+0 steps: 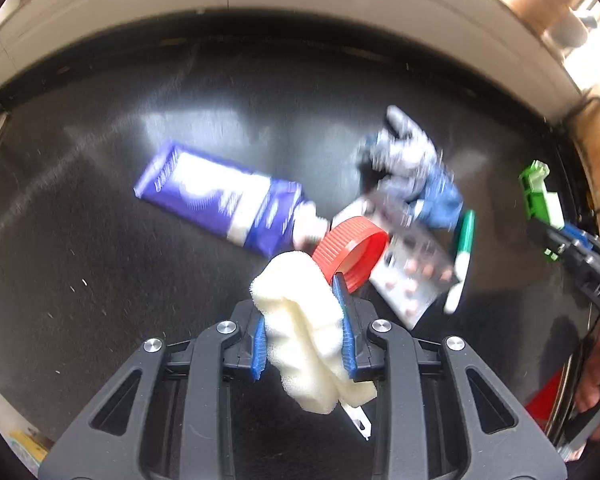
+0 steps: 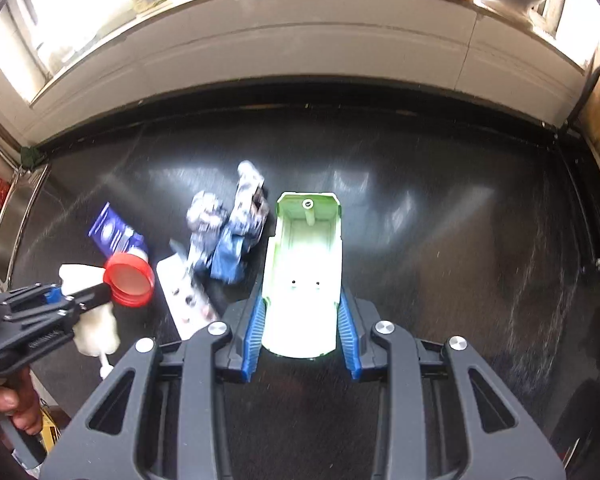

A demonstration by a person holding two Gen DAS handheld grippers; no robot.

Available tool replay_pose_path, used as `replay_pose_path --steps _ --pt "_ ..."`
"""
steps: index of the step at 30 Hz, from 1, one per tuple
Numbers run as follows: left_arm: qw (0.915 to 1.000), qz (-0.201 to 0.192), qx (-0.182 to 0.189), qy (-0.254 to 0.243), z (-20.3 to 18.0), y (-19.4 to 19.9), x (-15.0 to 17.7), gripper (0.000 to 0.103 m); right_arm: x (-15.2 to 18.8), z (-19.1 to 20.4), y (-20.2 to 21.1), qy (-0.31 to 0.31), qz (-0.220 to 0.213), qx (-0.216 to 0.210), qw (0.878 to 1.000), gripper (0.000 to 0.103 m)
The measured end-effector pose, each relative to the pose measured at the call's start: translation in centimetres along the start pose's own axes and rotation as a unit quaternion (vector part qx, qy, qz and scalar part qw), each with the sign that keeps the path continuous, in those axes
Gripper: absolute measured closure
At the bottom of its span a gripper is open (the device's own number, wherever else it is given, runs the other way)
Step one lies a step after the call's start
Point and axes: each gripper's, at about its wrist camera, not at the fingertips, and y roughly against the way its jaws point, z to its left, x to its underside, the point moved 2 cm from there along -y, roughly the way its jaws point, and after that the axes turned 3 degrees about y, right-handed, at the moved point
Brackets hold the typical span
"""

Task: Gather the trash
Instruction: 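Grasp the white foam piece with the left tool while the right tool grasps the green plastic tray, then carry foam and green tray to the floor bin and open both tools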

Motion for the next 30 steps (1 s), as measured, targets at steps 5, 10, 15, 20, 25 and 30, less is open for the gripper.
replay_pose_path --steps 5,10,15,20,25,30 --pt "1.0000 0.007 0.001 0.004 1.9 -1.4 2.2 0.069 1.2 0.5 0.5 0.000 0.000 -0.003 1.000 0.070" --pt "0.9998 -0.005 0.011 0.013 2.6 -0.7 3.0 0.073 1.2 1.0 1.6 0.000 -0.011 -0.002 1.000 0.070" --pt "0.9996 -0.025 0.005 0.009 2.8 2.3 3.0 0.075 0.5 2.0 2.8 0.010 -0.024 -0.006 1.000 0.070" --pt "0.9982 -0.059 -0.008 0.005 3.0 6.7 3.4 0.075 -0.4 4.5 4.3 0.037 -0.040 -0.020 0.998 0.070" --pt "0.9959 -0.085 -0.022 0.024 4.8 10.0 3.5 0.075 -1.5 8.6 5.6 0.075 -0.053 -0.042 0.995 0.070" --pt "0.9902 -0.115 -0.051 0.060 7.8 13.8 4.5 0.075 -2.5 14.9 7.2 0.130 -0.065 -0.086 0.986 0.070"
